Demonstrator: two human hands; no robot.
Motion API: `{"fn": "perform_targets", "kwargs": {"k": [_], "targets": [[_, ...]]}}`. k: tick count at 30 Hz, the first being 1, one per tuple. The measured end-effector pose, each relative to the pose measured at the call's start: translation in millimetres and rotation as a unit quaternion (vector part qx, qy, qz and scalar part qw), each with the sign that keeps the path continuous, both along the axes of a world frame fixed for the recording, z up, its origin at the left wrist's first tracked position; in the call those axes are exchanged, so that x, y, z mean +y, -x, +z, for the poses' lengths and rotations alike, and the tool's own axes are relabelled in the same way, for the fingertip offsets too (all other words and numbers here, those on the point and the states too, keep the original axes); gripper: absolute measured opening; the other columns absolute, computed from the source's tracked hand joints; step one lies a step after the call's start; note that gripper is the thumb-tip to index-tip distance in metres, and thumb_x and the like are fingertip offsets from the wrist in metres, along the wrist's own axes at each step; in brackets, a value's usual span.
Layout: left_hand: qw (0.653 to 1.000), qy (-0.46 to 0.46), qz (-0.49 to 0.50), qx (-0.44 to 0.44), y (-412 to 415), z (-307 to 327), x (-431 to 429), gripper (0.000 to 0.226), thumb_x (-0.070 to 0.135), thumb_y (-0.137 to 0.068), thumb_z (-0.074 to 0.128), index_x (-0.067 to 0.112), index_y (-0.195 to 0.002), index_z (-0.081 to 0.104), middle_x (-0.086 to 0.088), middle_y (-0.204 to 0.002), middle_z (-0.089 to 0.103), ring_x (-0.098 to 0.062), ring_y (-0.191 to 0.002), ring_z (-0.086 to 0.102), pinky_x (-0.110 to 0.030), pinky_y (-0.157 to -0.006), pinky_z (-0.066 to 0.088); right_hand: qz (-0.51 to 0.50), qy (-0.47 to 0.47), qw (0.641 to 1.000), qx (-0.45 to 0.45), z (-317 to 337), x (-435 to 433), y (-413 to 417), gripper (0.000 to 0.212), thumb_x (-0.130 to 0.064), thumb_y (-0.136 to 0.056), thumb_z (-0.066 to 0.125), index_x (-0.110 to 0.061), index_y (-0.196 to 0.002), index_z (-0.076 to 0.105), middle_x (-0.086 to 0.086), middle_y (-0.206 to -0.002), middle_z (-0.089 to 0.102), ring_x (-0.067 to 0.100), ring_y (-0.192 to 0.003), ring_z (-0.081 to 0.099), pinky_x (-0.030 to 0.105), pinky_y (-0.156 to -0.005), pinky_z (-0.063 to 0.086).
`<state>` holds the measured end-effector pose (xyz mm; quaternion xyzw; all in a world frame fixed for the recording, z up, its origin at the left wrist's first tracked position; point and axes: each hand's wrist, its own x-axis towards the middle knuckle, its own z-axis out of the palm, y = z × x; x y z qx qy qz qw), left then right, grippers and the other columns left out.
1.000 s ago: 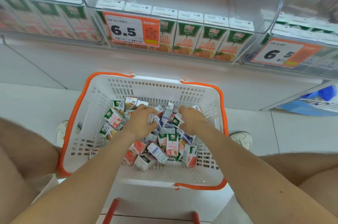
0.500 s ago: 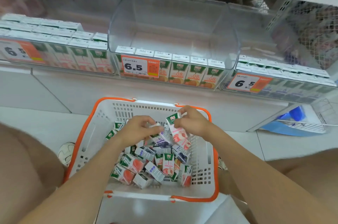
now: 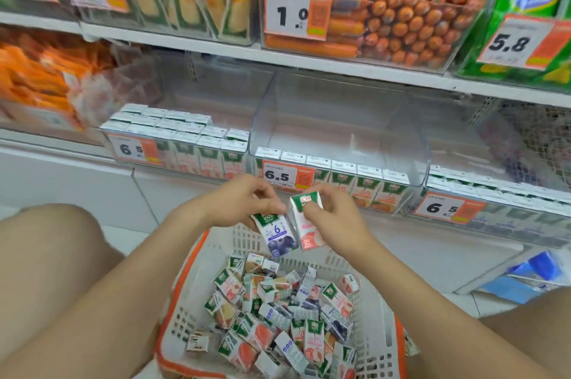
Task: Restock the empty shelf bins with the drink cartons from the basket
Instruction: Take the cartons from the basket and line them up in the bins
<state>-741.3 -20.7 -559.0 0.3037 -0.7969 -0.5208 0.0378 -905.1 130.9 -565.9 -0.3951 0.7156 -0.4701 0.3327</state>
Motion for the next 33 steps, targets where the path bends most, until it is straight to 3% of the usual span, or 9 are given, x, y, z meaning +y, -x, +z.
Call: {"fn": "perform_targets", "kwargs": {"k": [3, 7, 11, 14, 18, 21, 24, 29, 33], "targets": [[0.998, 0.069, 0.004, 0.015, -18.1, 33.2, -27.5, 0.020, 0.031, -0.092, 0.080, 0.013, -0.101, 0.075, -0.009, -0.099, 0.078, -0.028, -0.094, 0.076, -0.051, -0.087, 0.063, -0.015, 0.066, 0.998, -0.015, 25.9, -17.6, -23.6, 0.029, -0.009, -0.092, 0.067, -0.024, -0.116, 0.061, 0.003, -0.084, 0.076, 0.027, -0.060, 0.066, 0.038, -0.049, 0.052], [0.988, 0.136, 0.023, 0.069, -45.3, 63.7, -60.5, 0.009, 0.027, -0.097, 0.076, 0.021, -0.103, 0.078, -0.002, -0.102, 0.077, -0.028, -0.094, 0.075, -0.048, -0.087, 0.061, -0.015, 0.145, 0.986, 0.077, 56.5, -50.4, -41.7, 0.043, -0.013, -0.088, 0.070, -0.033, -0.127, 0.065, -0.003, -0.083, 0.072, 0.014, -0.068, 0.062, 0.038, -0.069, 0.055], [0.945, 0.268, 0.159, 0.104, -58.6, 62.5, -87.2, 0.014, 0.037, -0.103, 0.065, 0.028, -0.110, 0.073, 0.013, -0.111, 0.073, -0.012, -0.105, 0.066, -0.038, -0.094, 0.051, 0.014, 0.226, 0.959, 0.172, 89.7, -93.7, -48.9, 0.040, -0.014, -0.082, 0.073, -0.032, -0.117, 0.066, -0.018, -0.094, 0.072, 0.004, -0.086, 0.067, 0.024, -0.077, 0.054], [0.908, 0.320, 0.262, 0.063, -59.6, 54.9, -104.4, 0.022, 0.041, -0.104, 0.061, 0.025, -0.114, 0.073, 0.002, -0.112, 0.072, -0.020, -0.112, 0.060, -0.033, -0.087, 0.041, 0.063, 0.232, 0.921, 0.306, 97.5, -141.7, -46.9, 0.039, -0.018, -0.089, 0.070, -0.027, -0.125, 0.060, -0.015, -0.108, 0.069, 0.012, -0.094, 0.061, 0.029, -0.085, 0.049], [0.905, 0.306, 0.289, 0.057, -61.6, 56.5, -115.2, 0.022, 0.038, -0.105, 0.061, 0.021, -0.110, 0.075, 0.004, -0.098, 0.072, -0.026, -0.109, 0.060, -0.035, -0.084, 0.042, 0.093, 0.158, 0.880, 0.438, 83.9, -210.1, -42.5, 0.041, -0.010, -0.094, 0.062, -0.020, -0.133, 0.055, 0.004, -0.118, 0.060, 0.027, -0.106, 0.055, 0.038, -0.090, 0.046], [0.918, 0.280, 0.282, 0.014, -62.3, 57.0, -119.3, 0.026, 0.043, -0.106, 0.057, 0.023, -0.111, 0.073, 0.000, -0.096, 0.071, -0.024, -0.098, 0.062, -0.036, -0.078, 0.045, 0.098, 0.051, 0.848, 0.519, 77.5, -248.7, -44.2, 0.034, -0.005, -0.091, 0.062, -0.011, -0.124, 0.057, 0.012, -0.108, 0.061, 0.035, -0.105, 0.054, 0.042, -0.079, 0.046], [0.929, 0.264, 0.254, -0.042, -61.3, 58.1, -120.5, 0.030, 0.044, -0.108, 0.053, 0.023, -0.114, 0.072, -0.002, -0.091, 0.070, -0.025, -0.092, 0.060, -0.037, -0.074, 0.045, 0.123, -0.037, 0.838, 0.530, 74.7, -272.7, -51.4, 0.018, -0.007, -0.089, 0.068, -0.009, -0.097, 0.052, 0.012, -0.096, 0.053, 0.040, -0.090, 0.054, 0.038, -0.068, 0.040], [0.941, 0.232, 0.245, -0.035, -59.8, 61.1, -124.8, 0.028, 0.043, -0.106, 0.058, 0.025, -0.118, 0.076, -0.004, -0.103, 0.072, -0.015, -0.086, 0.061, -0.027, -0.063, 0.042, 0.239, -0.147, 0.808, 0.518, 72.6, -285.3, -51.2, 0.026, -0.003, -0.094, 0.052, -0.015, -0.076, 0.037, 0.009, -0.088, 0.043, 0.031, -0.071, 0.049, 0.035, -0.058, 0.038], [0.943, 0.207, 0.259, -0.025, -59.3, 60.4, -122.5, 0.029, 0.048, -0.102, 0.063, 0.025, -0.114, 0.076, -0.001, -0.099, 0.071, -0.012, -0.086, 0.062, -0.021, -0.060, 0.041, 0.273, -0.146, 0.774, 0.552, 80.0, -273.3, -54.4, 0.009, -0.003, -0.091, 0.050, -0.012, -0.091, 0.050, 0.013, -0.094, 0.055, 0.034, -0.082, 0.059, 0.040, -0.064, 0.051]]}}
